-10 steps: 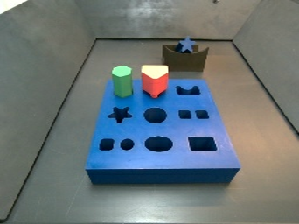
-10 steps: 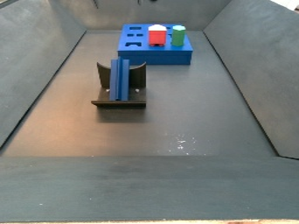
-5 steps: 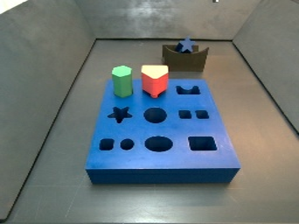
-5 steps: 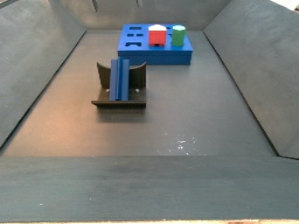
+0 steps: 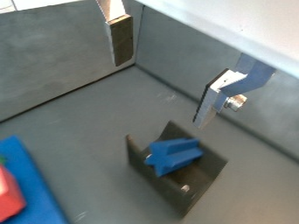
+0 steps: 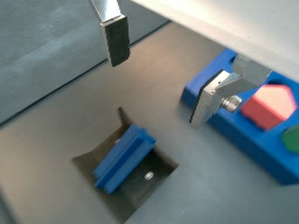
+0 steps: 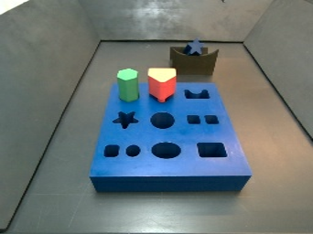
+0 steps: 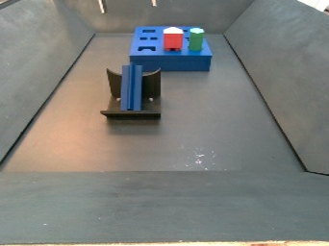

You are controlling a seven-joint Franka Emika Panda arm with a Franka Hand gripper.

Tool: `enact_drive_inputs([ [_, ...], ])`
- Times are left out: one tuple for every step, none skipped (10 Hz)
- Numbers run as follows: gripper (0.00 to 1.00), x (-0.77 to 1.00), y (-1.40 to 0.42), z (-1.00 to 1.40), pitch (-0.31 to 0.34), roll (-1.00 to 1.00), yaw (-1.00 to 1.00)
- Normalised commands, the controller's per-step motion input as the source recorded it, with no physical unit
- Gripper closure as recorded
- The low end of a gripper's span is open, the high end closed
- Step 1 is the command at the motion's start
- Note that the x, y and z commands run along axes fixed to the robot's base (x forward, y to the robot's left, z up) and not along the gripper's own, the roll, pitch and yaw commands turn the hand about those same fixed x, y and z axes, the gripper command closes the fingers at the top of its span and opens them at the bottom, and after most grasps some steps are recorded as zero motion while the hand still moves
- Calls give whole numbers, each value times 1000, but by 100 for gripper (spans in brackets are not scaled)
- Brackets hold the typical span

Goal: Pick up the star object. Move up. Place the star object on the fixture. Regrasp the star object. Move to above the board. Insert the star object.
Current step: Regrasp the star object.

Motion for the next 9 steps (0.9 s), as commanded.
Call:
enact_drive_inputs([
  [0, -25, -14, 5, -43, 1000, 25],
  [0, -19, -18, 8, -39, 1000, 25],
  [0, -11, -20, 11, -34, 1000, 25],
  [0, 9, -23, 2, -27, 1000, 26],
  [0, 16, -22, -7, -22, 1000, 27],
  [0, 32, -27, -6, -7, 1000, 28],
  [0, 38, -27, -7, 2, 1000, 30],
  [0, 57, -30, -8, 31, 1000, 38],
  [0, 66, -31, -10, 47, 1000, 43],
])
